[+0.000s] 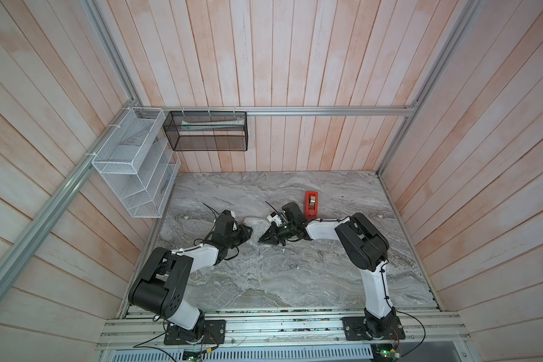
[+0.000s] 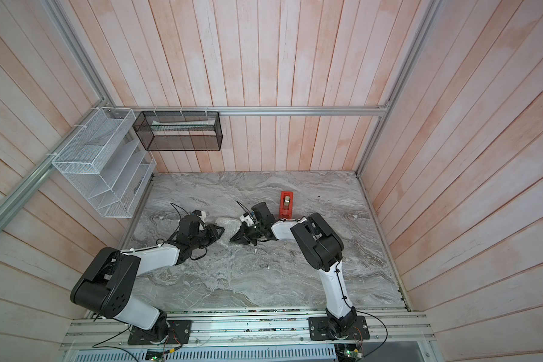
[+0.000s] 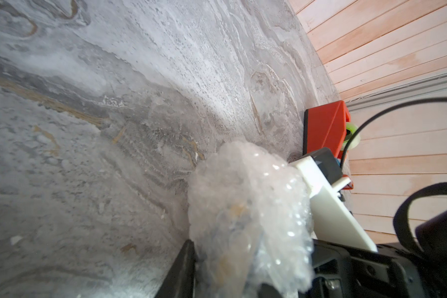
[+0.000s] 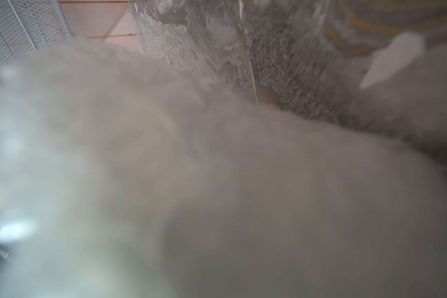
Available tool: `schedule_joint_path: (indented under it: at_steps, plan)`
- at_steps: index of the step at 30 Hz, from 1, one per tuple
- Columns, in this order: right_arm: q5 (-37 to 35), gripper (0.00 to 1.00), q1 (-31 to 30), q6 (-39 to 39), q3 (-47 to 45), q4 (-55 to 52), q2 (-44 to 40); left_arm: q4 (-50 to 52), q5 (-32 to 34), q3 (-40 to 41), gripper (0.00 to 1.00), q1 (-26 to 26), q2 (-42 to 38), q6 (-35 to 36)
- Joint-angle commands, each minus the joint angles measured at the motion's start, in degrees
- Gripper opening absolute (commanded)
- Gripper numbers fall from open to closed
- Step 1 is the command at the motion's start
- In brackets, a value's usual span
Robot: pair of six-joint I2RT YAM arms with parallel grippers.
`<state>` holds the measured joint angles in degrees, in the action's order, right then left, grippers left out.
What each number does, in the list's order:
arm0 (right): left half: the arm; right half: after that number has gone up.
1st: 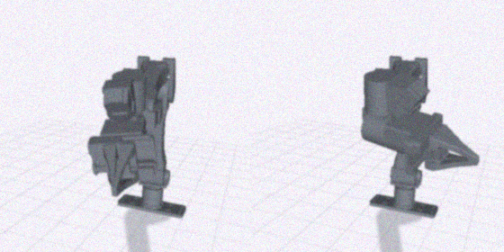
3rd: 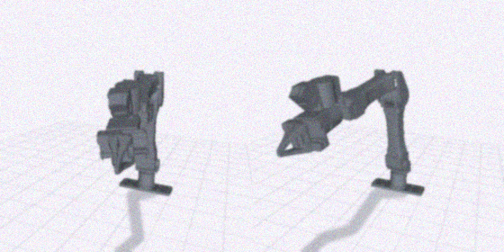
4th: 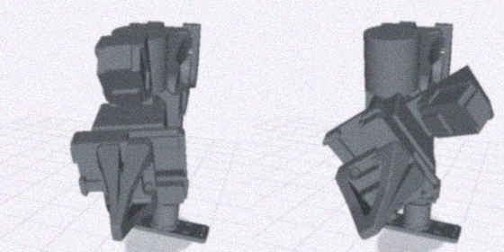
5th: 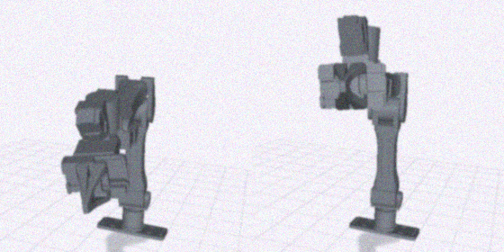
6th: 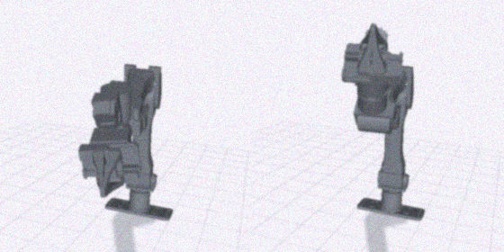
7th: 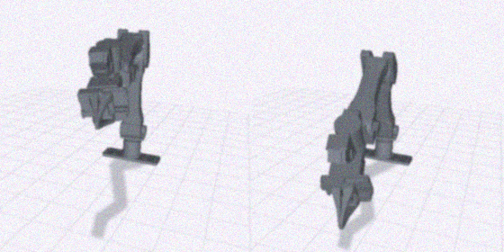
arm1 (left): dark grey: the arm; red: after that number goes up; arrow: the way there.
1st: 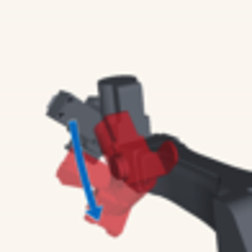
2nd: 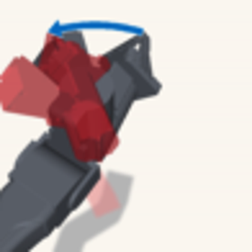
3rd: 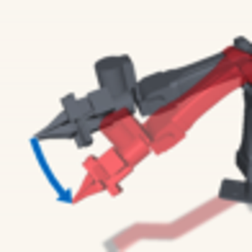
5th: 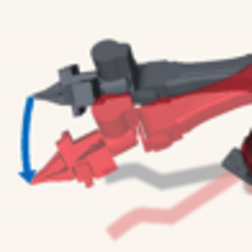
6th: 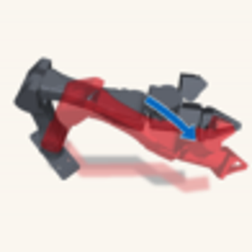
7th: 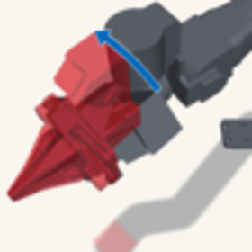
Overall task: Wrap bowls in bubble wrap
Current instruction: Stick the tape on the bubble wrap.
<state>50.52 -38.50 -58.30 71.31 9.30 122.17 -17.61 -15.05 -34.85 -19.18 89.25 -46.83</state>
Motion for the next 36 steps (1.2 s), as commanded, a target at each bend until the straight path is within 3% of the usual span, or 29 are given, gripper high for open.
schedule_joint_path:
  at_steps: [1, 6, 16, 24, 29, 36]
  plan:
    - [-5.05, 0.00, -0.10, 2.24, 0.61, -8.23, 3.41, -3.70, -0.42, -0.43, 0.34, -0.16, -1.96, -0.54]
    - [-5.93, 0.00, -0.15, 3.87, 2.91, -10.80, 4.28, -3.18, 0.78, -0.62, 0.48, 0.27, -3.29, 0.15]
    - [-7.62, 0.00, -0.08, 5.72, 9.30, -15.87, 6.49, -4.88, -2.08, -1.13, 0.58, 0.72, -2.16, 2.35]
    - [-8.45, 0.00, -0.17, 6.73, 12.78, -18.68, 7.82, -4.15, -3.12, -0.08, 0.61, 1.26, -0.27, 2.84]
    - [-8.82, 0.00, -0.19, 7.12, 14.89, -20.07, 8.40, -3.75, -3.90, 1.55, 0.62, 4.13, -1.88, 2.72]
    - [-9.01, 0.00, -0.17, 8.41, 19.76, -23.50, 9.96, -3.22, -5.87, 3.12, 0.72, 8.68, -6.36, 3.05]
